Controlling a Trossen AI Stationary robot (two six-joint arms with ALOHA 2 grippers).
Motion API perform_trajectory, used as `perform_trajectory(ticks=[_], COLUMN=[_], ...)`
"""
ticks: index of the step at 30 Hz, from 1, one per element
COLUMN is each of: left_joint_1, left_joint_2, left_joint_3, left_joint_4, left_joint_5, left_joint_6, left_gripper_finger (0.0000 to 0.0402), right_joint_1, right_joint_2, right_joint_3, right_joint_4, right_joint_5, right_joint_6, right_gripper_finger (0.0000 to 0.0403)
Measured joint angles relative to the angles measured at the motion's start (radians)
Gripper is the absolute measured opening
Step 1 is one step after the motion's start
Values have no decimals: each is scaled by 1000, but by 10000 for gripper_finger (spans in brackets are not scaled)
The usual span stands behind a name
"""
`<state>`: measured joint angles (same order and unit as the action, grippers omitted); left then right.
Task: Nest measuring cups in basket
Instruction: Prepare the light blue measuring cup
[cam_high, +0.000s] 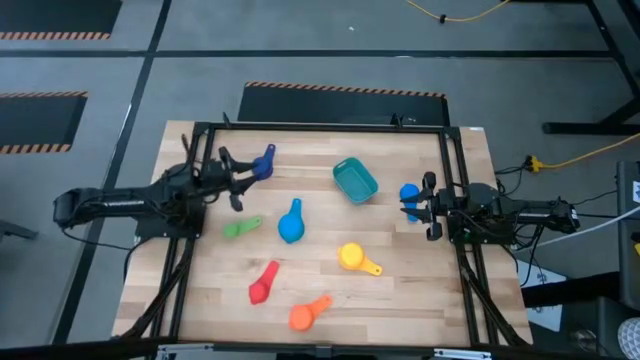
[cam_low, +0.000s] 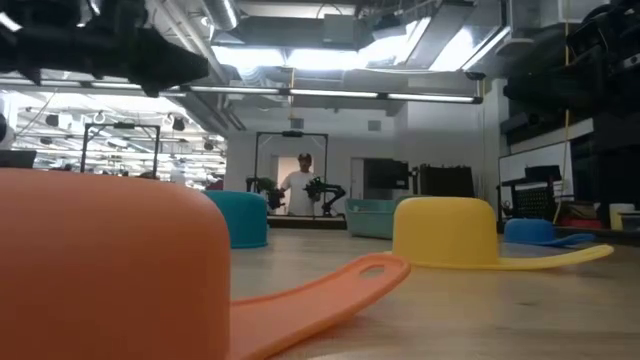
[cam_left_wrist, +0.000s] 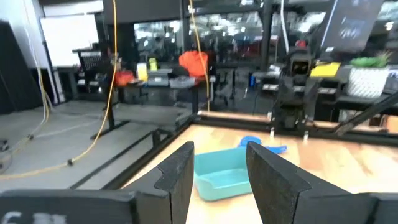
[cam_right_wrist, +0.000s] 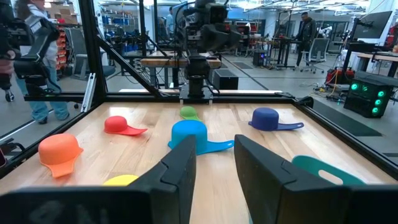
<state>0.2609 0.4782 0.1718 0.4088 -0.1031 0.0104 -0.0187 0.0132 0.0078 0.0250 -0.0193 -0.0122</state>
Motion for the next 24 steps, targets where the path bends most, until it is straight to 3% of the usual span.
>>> perform_trajectory(ticks=[5, 15, 24], left_joint_1=[132, 420, 484], left_joint_2=[129, 463, 802], left_joint_3=[102, 350, 541], left_joint_4=[-9, -117, -145], left_joint_5=[147, 612, 852], left_joint_6=[-5, -55, -68], left_gripper_finger=[140, 140, 140], right_joint_1=[0, 0, 0], right_joint_2=[0, 0, 0], right_joint_3=[0, 0, 0], right_joint_4=[0, 0, 0], right_joint_5=[0, 0, 0], right_joint_6=[0, 1, 3], right_gripper_finger=[115, 115, 115])
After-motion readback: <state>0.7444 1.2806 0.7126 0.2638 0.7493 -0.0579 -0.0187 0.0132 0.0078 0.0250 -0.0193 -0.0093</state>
